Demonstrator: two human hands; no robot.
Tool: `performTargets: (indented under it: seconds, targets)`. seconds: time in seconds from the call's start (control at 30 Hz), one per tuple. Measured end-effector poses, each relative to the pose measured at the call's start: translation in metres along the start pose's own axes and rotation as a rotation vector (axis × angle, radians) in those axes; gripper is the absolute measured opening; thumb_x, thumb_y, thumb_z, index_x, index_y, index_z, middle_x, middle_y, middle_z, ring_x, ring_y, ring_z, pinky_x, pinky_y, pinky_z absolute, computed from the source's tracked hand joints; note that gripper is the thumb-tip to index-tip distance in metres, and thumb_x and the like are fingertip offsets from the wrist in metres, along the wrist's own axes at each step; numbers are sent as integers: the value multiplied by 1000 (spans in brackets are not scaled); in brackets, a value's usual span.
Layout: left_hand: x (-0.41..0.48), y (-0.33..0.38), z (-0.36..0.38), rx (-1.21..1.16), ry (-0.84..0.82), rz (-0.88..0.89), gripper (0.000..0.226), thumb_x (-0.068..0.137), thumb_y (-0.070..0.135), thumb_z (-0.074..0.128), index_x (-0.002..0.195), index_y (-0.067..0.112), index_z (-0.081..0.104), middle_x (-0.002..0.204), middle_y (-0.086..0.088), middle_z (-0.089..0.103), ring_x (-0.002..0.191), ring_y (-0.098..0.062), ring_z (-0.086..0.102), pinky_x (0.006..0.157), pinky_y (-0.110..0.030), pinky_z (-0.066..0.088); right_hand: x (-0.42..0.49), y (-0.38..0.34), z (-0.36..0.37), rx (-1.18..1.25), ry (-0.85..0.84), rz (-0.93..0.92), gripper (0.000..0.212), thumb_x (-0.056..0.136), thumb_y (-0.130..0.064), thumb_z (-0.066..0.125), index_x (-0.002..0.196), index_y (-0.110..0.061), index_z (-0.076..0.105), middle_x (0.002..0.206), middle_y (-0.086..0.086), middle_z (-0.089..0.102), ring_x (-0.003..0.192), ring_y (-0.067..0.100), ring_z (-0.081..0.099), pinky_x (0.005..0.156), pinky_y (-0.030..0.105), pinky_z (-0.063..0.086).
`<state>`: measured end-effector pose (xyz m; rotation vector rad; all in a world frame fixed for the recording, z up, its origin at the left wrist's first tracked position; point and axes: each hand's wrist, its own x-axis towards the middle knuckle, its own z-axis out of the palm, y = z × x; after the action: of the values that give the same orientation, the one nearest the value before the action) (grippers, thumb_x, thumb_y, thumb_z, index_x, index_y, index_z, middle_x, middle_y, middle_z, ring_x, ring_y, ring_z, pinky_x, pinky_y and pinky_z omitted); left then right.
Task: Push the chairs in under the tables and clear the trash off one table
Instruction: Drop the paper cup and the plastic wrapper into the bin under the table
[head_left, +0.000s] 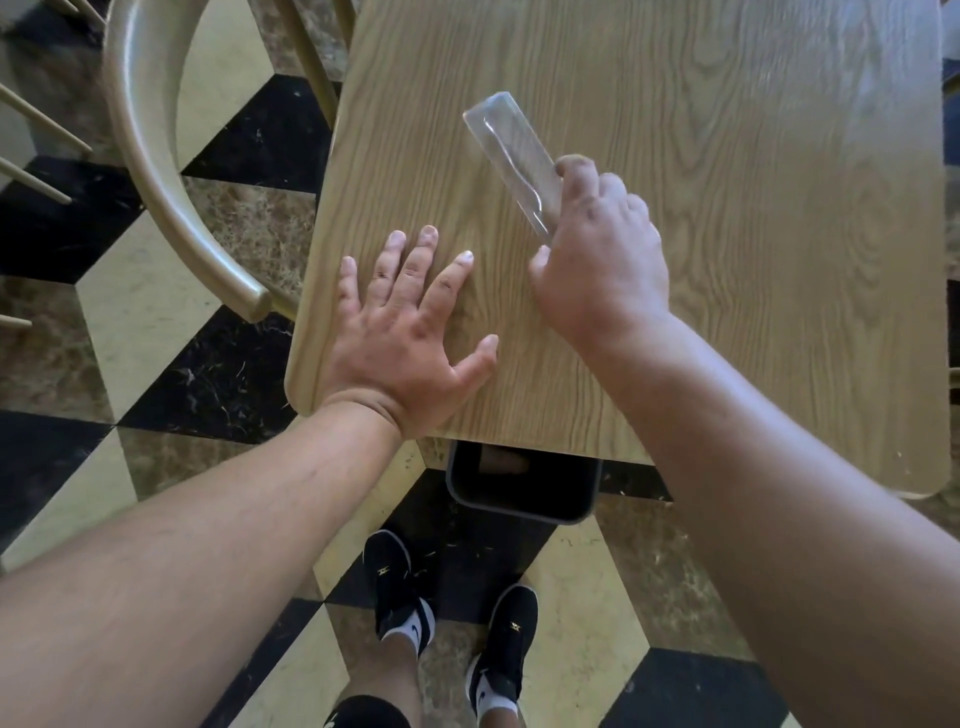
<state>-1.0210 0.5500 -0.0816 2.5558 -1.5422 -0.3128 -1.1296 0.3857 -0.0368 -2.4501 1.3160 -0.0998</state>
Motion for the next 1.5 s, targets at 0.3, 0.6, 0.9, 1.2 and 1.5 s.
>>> performTargets:
  seconds: [0.3,0.6,0.9,1.2,1.5]
  targets:
    - [0,1,-2,6,-15,-16,83,94,77,32,166,36,22,178,-1,6,163,-22,-6,128,-61,-5,-137,32,-9,414,-41,-17,17,96,-19,67,111,-23,59,90,-14,52,79,8,54,67,30,44]
    - [-1,3,-2,20,1,-16,81,96,75,34,165,34,24,178,-2,9,163,-23,-3,128,-60,-5,-225,53,61,276,-192,-177,13,91,-12,65,98,-22,60,92,-9,64,83,19,59,68,28,41]
    - [-1,2,-1,16,-4,-11,81,96,75,34,166,35,23,178,-2,7,163,-22,-5,128,-59,-7,-207,95,123,76,-629,-5,55,99,-25,59,151,-27,40,142,-3,53,124,24,57,91,38,53]
    - [-2,2,-2,11,-7,-7,82,95,75,33,165,35,23,178,-2,8,163,-22,-5,128,-60,-6,-204,43,42,210,-375,-313,21,100,-37,56,108,-24,71,98,-7,72,93,18,65,81,34,54]
    - [-1,3,-5,27,-20,-8,84,95,77,33,166,34,22,178,-2,7,163,-23,-6,127,-62,-4,-119,31,-7,195,23,-208,59,100,-45,61,152,-21,48,156,6,49,151,30,33,126,46,25]
